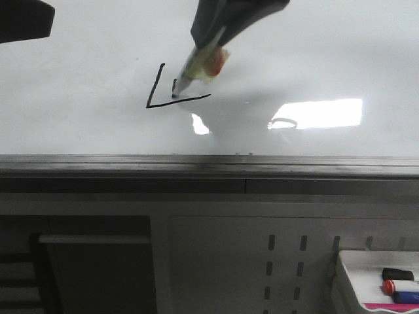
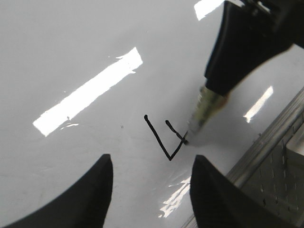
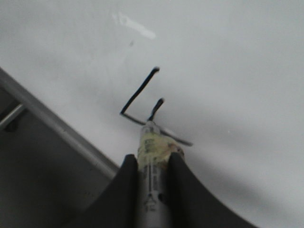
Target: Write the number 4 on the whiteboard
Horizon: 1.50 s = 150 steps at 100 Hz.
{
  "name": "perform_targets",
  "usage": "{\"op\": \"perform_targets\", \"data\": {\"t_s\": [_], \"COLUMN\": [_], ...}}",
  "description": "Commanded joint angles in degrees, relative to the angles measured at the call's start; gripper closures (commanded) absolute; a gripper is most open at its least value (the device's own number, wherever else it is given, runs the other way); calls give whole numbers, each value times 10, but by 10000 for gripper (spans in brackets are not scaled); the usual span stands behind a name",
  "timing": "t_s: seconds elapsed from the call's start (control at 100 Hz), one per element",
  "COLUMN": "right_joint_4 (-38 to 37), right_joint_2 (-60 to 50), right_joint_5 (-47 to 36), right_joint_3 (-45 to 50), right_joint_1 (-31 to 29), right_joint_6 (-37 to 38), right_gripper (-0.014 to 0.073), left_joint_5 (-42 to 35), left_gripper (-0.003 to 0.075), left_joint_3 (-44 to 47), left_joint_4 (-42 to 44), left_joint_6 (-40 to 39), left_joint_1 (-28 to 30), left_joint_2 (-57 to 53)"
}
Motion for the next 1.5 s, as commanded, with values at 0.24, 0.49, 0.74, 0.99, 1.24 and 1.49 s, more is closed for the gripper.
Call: {"op": "perform_targets", "data": {"t_s": [0.24,0.49,0.74,0.99,1.24,1.49], "right_joint_4": [3,1,5,30,46,50], "right_joint_2": [-49,-55,-56,-56,-56,-56], "right_joint_5": [-44,1,40,43,44,44], "right_joint_3": [28,-6,-16,-16,-16,-16], "right_joint_1": [49,101,109,109,109,109], "right_joint_6": [-3,-3,-3,-3,-3,-3], "right_gripper": [658,658,658,658,658,658], "left_joint_5": [-39,-84,-98,-120,-119,-107], "left_gripper": [374,374,374,375,484,741], "left_joint_3": [-16,-17,-17,-17,-17,-17], "left_joint_4": [42,62,59,58,57,57], "left_joint_6": [-6,-6,-6,-6,-6,-6], "left_joint_1": [-9,-75,-74,-74,-74,-74], "left_joint_2": [6,106,167,168,168,168]}}
